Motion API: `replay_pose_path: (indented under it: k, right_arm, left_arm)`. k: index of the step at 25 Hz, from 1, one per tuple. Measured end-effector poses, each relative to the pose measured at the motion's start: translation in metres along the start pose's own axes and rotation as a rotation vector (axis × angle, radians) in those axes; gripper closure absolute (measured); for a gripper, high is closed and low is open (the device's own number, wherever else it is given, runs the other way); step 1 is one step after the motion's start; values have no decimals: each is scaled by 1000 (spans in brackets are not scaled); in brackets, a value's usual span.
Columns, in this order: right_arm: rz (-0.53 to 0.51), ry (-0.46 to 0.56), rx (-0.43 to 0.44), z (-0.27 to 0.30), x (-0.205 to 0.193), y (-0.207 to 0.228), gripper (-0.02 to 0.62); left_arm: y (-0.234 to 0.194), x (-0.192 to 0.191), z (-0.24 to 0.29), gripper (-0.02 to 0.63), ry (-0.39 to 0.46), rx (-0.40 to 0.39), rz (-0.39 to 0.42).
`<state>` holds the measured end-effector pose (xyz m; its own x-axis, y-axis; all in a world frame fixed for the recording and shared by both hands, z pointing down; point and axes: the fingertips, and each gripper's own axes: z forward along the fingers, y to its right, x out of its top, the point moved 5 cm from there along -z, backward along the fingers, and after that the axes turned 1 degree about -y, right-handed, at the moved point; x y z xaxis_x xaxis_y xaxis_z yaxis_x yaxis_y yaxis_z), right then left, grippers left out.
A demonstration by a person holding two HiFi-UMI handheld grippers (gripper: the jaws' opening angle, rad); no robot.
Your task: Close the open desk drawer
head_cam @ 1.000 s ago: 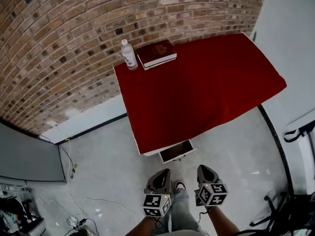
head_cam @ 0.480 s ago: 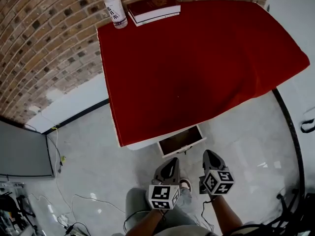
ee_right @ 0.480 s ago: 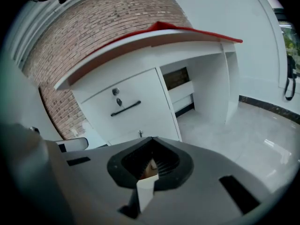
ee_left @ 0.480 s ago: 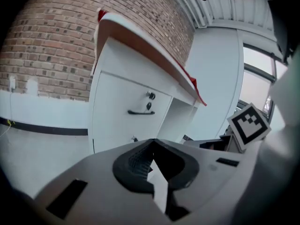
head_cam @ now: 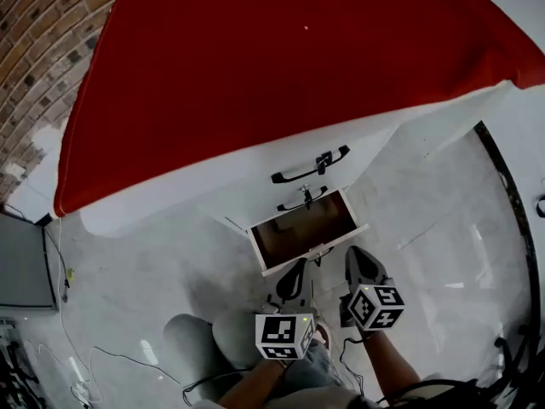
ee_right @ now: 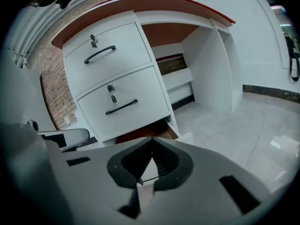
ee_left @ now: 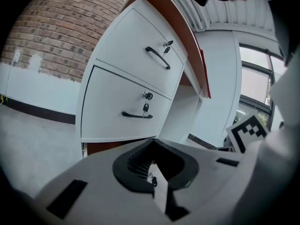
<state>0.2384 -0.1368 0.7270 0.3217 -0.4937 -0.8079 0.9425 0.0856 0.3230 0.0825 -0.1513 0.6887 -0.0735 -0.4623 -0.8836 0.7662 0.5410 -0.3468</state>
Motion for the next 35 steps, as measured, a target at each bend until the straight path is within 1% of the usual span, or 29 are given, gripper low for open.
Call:
replay_pose_path:
  k: [2,4,6,9,11,18,21,25,26,28,30,32,35]
  right_arm:
    - [-3,0,14,10,-19,8,597]
    - [-4,-7,29,17,-34,9,597]
    - [-8,-19,43,24,-43,8,597]
    - [-30,-41,69,28,-49,1,597]
    - [-50,-48,82,27,-52,-2,597]
    - [-62,-37,124,31,-65,-9,597]
    - [-69,-31,145,30,-72,-11,595]
    - [-81,-56,150,29,-90,-11,591]
    - [-88,-65,148,28,-95,-10,580]
    - [-103,-67,147,29,-100,-9,534]
    - [-116,-50,150,30,-100,-11,514]
    - [-142,-30,150,31,-97,-15,480]
    - [-164,-17,150,31,-96,-15,476]
  left_arm:
    - [-5,-18,8,598,10,13,35]
    - [-14,-30,11,598,1,33,57]
    - [-22,-36,13,597,-12,49,46]
    - [-26,-34,13,598,-5,56,-11]
    - [-25,-31,13,598,5,55,-28]
    - [-29,-28,13,598,15,77,28]
    - [-35,-28,11,598,20,97,32]
    - [-40,-30,9,597,20,110,27]
    - [-40,-31,9,598,21,109,25]
    - [-39,-32,9,598,23,105,24]
    - [-38,-32,8,598,27,101,28]
    - [-37,-32,7,598,33,100,31]
    - [-37,-32,4,598,48,103,28]
